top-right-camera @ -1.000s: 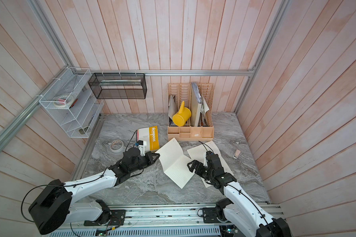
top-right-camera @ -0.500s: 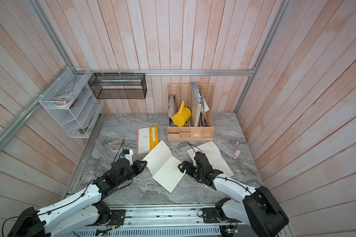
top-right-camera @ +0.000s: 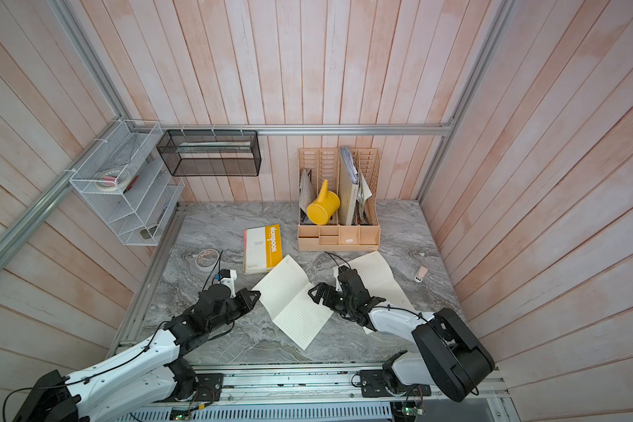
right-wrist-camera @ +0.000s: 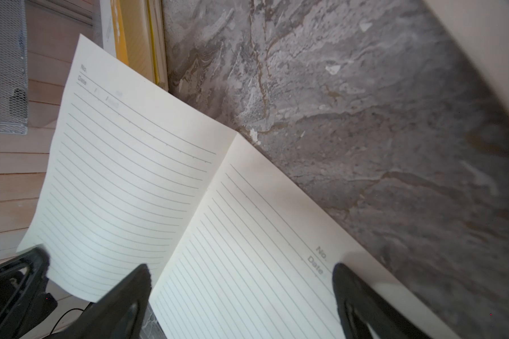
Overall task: Close the notebook
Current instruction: Close the notebook at the center of the board.
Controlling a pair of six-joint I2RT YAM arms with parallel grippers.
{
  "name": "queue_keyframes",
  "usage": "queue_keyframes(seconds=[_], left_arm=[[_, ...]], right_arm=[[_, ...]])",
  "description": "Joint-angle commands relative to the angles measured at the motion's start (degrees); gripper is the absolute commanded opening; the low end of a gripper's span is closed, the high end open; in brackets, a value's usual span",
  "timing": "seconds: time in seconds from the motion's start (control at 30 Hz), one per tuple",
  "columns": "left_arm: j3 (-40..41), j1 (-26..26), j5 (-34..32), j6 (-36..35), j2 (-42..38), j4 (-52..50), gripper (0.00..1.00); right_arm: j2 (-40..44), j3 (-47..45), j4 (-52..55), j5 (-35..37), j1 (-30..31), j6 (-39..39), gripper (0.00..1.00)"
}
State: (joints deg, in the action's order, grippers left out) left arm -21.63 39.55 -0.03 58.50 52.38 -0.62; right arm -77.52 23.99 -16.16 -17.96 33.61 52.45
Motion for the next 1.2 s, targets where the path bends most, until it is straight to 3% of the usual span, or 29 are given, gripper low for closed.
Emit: queue_keyframes(seconds=[0.0,0.17,0.6,0.73,0.93,0.97,1.0,1.17], left_arm=[[-0.5,0.3,2.2,-1.1,-0.8,2.5,0.04],[0.8,0.3,9.0,-2.7,1.7,11.4,0.33],[-1.4,0.3,23.5,-3.0,12.3,24.2,0.51],[-1.7,0.2,28.0,-1.6,14.4,28.2,0.67],[-0.6,0.2,35.8,2.9,23.6,40.8,0.75],[-0.5,0.2,36.9,3.9,25.5,43.4,0.8],[-0.5,0.2,37.5,4.6,27.1,45.2,0.99],[-0.4,0.2,37.9,5.1,31.6,49.7,1.0]], right_arm=[[-2.7,-2.0,-1.5,-1.2,0.3,0.3,0.98],[-4.0,-2.1,-2.8,-1.3,0.3,0.0,0.98],[-4.3,-1.8,-1.9,-1.1,0.3,-0.8,0.98],[-3.9,-1.3,-0.8,-1.0,0.2,-1.2,0.98],[-1.3,-0.4,2.0,-0.4,0.1,-2.0,0.98],[-0.5,0.0,2.9,0.0,0.1,-2.4,0.98],[0.2,0.2,3.6,0.3,0.1,-2.6,0.98],[3.1,1.3,7.2,1.1,-0.4,-3.9,0.98]])
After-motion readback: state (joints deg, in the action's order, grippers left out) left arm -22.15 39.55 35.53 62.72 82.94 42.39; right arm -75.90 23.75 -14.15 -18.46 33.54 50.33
